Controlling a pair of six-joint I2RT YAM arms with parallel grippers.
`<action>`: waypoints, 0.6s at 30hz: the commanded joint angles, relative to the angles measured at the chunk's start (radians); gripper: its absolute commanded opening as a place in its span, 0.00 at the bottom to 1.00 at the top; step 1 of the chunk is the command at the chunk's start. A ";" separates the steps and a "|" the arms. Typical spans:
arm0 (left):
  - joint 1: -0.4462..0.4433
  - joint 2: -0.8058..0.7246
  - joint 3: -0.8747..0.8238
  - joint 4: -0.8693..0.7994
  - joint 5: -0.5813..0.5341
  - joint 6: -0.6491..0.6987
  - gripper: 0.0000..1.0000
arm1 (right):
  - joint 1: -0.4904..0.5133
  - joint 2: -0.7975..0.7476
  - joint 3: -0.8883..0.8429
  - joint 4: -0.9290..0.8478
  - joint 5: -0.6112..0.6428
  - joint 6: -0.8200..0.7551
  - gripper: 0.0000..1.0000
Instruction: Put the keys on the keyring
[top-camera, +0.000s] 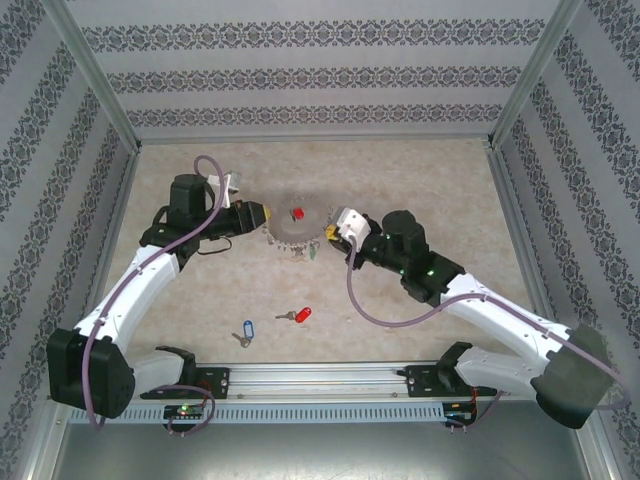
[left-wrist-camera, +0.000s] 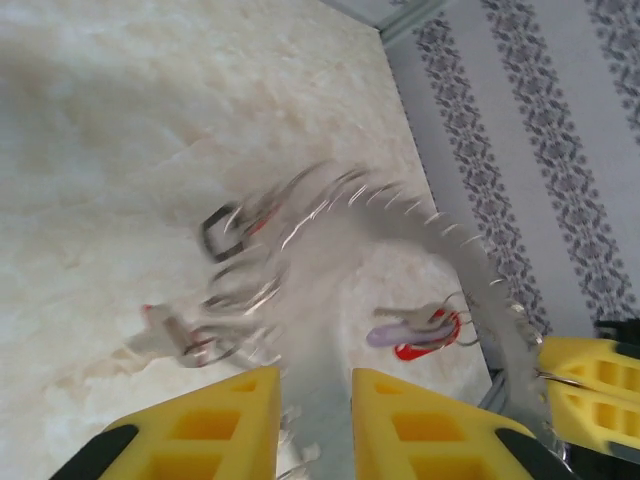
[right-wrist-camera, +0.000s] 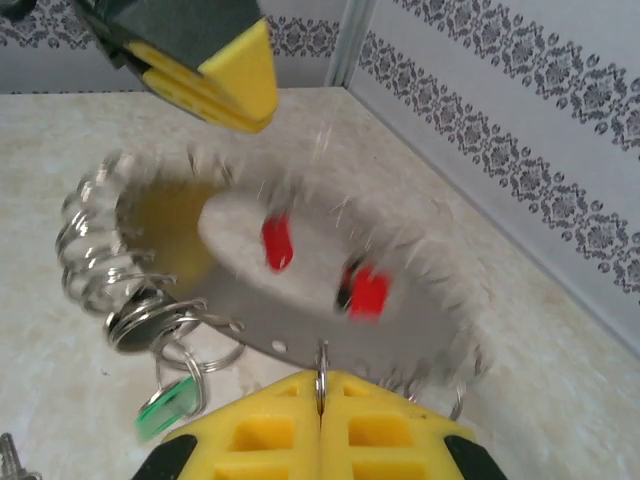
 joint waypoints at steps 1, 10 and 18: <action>0.006 0.015 -0.026 0.126 0.006 -0.083 0.30 | -0.025 0.005 0.078 -0.149 -0.100 0.023 0.00; -0.002 -0.070 -0.120 0.230 -0.053 -0.009 0.36 | -0.127 0.085 0.186 -0.295 -0.299 -0.018 0.00; -0.079 -0.244 -0.242 0.472 0.048 0.537 0.36 | -0.241 0.226 0.421 -0.689 -0.632 -0.372 0.00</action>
